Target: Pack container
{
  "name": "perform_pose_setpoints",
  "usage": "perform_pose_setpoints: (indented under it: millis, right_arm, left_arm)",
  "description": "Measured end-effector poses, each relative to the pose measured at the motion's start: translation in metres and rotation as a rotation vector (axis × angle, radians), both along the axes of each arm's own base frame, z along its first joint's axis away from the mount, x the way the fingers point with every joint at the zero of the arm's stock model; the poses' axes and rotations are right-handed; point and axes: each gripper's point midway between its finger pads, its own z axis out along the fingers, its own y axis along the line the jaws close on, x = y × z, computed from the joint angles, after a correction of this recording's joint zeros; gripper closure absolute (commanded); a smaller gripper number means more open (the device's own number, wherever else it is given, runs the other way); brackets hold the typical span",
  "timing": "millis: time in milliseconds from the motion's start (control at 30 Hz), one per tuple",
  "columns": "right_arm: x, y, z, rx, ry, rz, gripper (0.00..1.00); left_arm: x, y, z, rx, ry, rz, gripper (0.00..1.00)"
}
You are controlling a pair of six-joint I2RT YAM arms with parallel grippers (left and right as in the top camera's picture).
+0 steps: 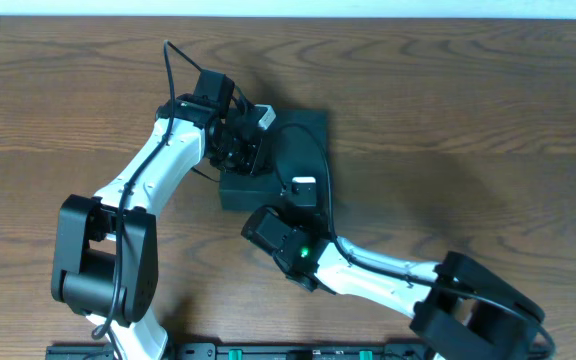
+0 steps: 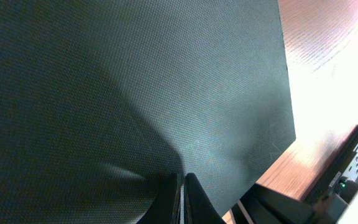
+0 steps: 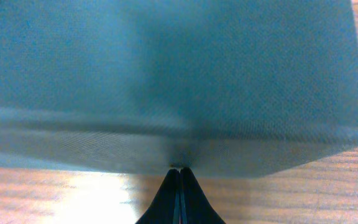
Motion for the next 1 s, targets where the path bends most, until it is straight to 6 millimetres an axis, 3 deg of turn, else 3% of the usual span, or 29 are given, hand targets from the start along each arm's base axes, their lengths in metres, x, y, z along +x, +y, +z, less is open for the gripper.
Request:
perform_pose_setpoints:
  millis: [433, 633, 767, 900, 1000]
  right_arm:
    - [0.019, -0.008, 0.0, 0.024, -0.033, -0.058, 0.98]
    - [0.006, -0.015, 0.01, -0.043, 0.001, 0.008, 0.98]
    - [-0.009, -0.005, 0.063, 0.044, -0.016, 0.129, 0.99]
    - [-0.02, -0.016, 0.139, 0.166, -0.11, 0.213, 0.99]
    - [-0.018, -0.039, 0.174, 0.206, -0.182, 0.209, 0.99]
  left_arm:
    - [0.002, -0.001, 0.0, -0.004, -0.009, 0.0, 0.94]
    - [0.002, -0.001, 0.0, -0.005, -0.004, 0.0, 0.94]
    - [-0.001, 0.001, 0.002, 0.006, 0.018, 0.005, 0.94]
    - [0.004, 0.01, 0.006, 0.071, 0.012, 0.062, 0.94]
    - [0.032, 0.036, 0.037, 0.152, -0.111, 0.224, 0.94]
